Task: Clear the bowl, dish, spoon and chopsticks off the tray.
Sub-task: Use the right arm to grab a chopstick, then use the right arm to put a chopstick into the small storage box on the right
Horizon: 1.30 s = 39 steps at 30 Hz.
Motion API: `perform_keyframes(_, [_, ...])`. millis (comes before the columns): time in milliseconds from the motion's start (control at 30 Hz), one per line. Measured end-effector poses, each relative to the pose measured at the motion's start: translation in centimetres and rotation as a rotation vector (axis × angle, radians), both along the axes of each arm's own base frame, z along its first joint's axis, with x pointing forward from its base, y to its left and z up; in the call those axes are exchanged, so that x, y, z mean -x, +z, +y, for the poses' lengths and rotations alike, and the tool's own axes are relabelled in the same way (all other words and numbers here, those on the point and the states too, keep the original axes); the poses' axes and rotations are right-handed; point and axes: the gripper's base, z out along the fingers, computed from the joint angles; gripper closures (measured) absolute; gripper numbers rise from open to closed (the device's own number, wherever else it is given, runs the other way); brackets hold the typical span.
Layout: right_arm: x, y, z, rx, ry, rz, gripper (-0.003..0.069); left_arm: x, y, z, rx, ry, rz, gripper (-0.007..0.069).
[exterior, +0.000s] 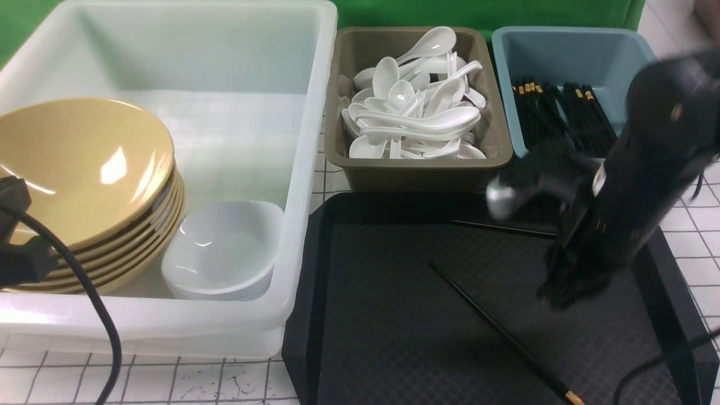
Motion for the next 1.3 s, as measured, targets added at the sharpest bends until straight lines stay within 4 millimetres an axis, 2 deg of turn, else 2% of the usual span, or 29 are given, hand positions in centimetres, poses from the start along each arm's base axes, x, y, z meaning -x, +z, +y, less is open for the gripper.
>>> perform_keyframes(167, [2.3, -2.9, 1.2, 0.004, -0.020, 0.019, 0.0284, 0.0, 0.0, 0.0, 0.000, 0.000, 0.000, 0.0636])
perform_keyframes(300, [3.3, -4.0, 2.1, -0.009, -0.024, -0.001, 0.0258, 0.0, -0.1, 0.0, 0.000, 0.000, -0.006, 0.0636])
perform_keyframes(400, [3.7, -5.0, 2.4, -0.002, -0.013, 0.002, 0.0292, -0.1, -0.4, 0.0, -0.001, -0.001, -0.011, 0.0636])
perform_keyframes(533, [3.5, -5.8, 2.4, 0.020, 0.004, -0.003, 0.0420, -0.1, -0.6, 0.0, -0.003, -0.001, -0.008, 0.0636])
perform_keyframes(633, [3.5, -5.8, 2.3, 0.026, 0.025, -0.009, 0.0560, -0.1, -0.6, 0.0, -0.003, -0.001, -0.009, 0.0636])
perform_keyframes(733, [3.6, -5.4, 2.3, 0.021, 0.058, -0.021, 0.0573, -0.1, -0.6, 0.0, -0.003, -0.001, -0.011, 0.0636])
perform_keyframes(800, [3.8, -4.4, 2.2, 0.007, 0.073, -0.046, 0.0573, -0.1, -0.6, 0.0, -0.003, -0.001, -0.011, 0.0636])
perform_keyframes(1000, [4.9, 3.3, 0.7, -0.124, 0.091, -0.362, 0.0573, -0.1, -0.6, 0.0, -0.010, -0.001, -0.013, 0.0636])
perform_keyframes(1033, [4.7, 5.5, -0.1, -0.155, 0.083, -0.496, 0.0573, -0.1, -0.5, 0.0, -0.010, -0.001, -0.018, 0.0636])
perform_keyframes(1133, [2.8, 8.8, -2.0, -0.224, -0.009, -0.762, 0.0573, -0.1, -0.5, 0.0, -0.013, -0.002, -0.027, 0.0636])
perform_keyframes(1167, [1.2, 9.9, -3.3, -0.261, -0.100, -0.865, 0.0573, -0.2, -0.5, 0.0, -0.013, -0.002, -0.030, 0.0636])
perform_keyframes(1267, [-2.1, 10.5, -5.4, -0.283, -0.257, -0.941, 0.0573, -0.2, -0.5, 0.0, -0.013, -0.002, -0.031, 0.0636])
perform_keyframes(1300, [-3.9, 10.2, -6.4, -0.279, -0.321, -0.945, 0.0573, -0.2, -0.5, 0.0, -0.013, -0.002, -0.031, 0.0636])
